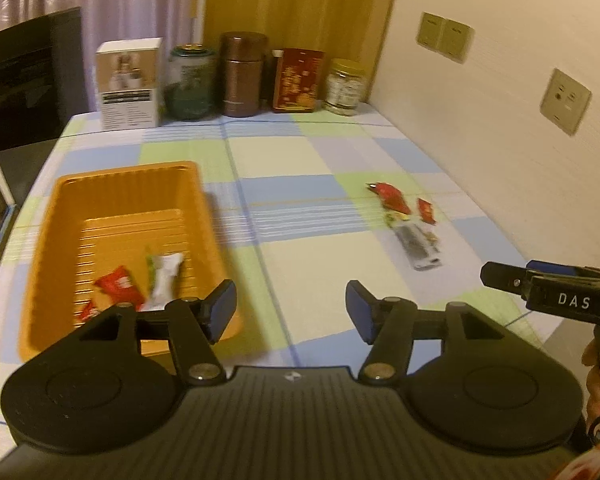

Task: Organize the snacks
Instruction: 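Move both open tools back toward the remaining snacks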

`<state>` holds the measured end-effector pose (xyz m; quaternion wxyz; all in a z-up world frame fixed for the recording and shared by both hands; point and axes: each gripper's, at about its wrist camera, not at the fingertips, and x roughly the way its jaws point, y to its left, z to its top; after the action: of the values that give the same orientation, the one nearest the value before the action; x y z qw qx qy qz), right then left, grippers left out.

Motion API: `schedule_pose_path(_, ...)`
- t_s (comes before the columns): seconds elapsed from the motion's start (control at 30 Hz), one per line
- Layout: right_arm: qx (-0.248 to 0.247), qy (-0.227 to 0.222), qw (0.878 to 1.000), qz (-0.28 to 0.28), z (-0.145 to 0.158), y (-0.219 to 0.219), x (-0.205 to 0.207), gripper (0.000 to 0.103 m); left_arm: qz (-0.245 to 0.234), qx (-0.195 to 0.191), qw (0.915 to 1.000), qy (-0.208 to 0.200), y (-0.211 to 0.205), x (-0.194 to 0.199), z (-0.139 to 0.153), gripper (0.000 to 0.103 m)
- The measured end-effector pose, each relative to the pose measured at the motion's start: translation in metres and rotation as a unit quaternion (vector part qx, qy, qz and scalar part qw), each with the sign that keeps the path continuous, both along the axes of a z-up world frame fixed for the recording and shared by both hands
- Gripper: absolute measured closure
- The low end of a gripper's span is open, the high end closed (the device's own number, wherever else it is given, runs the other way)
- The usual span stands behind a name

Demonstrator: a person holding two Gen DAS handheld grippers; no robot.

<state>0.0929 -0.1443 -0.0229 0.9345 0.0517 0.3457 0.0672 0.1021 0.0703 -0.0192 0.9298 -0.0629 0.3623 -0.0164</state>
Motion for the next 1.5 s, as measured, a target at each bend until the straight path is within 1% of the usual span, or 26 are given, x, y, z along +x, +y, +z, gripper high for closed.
schedule_pose_path(0.17, 0.003, 0.004, 1.0, -0.022, -0.002, -0.029, 0.002, 0.024, -0.018, 0.0, 0.9998, 0.006, -0.028, 0.016, -0.006, 0.044)
schedule_pose_path(0.33, 0.008, 0.009, 0.999, -0.038, -0.008, -0.056, 0.011, 0.024, -0.033, 0.001, 0.9994, 0.014, -0.052, 0.034, -0.015, 0.039)
schedule_pose_path(0.63, 0.011, 0.019, 0.998, -0.057, -0.025, -0.094, 0.037, 0.024, -0.052, -0.004, 0.9983, 0.028, -0.089, 0.076, -0.038, 0.039)
schedule_pose_path(1.0, 0.009, 0.031, 0.997, -0.074, -0.048, -0.123, 0.07, 0.024, -0.073, -0.012, 0.9962, 0.045, -0.121, 0.122, -0.07, 0.039)
schedule_pose_path(1.3, 0.005, 0.036, 0.997, -0.072, -0.062, -0.134, 0.095, 0.024, -0.073, -0.032, 0.9953, 0.055, -0.135, 0.151, -0.091, 0.039)
schedule_pose_path(1.5, 0.003, 0.036, 0.996, -0.076, -0.068, -0.14, 0.103, 0.024, -0.078, -0.045, 0.9944, 0.055, -0.144, 0.164, -0.1, 0.039)
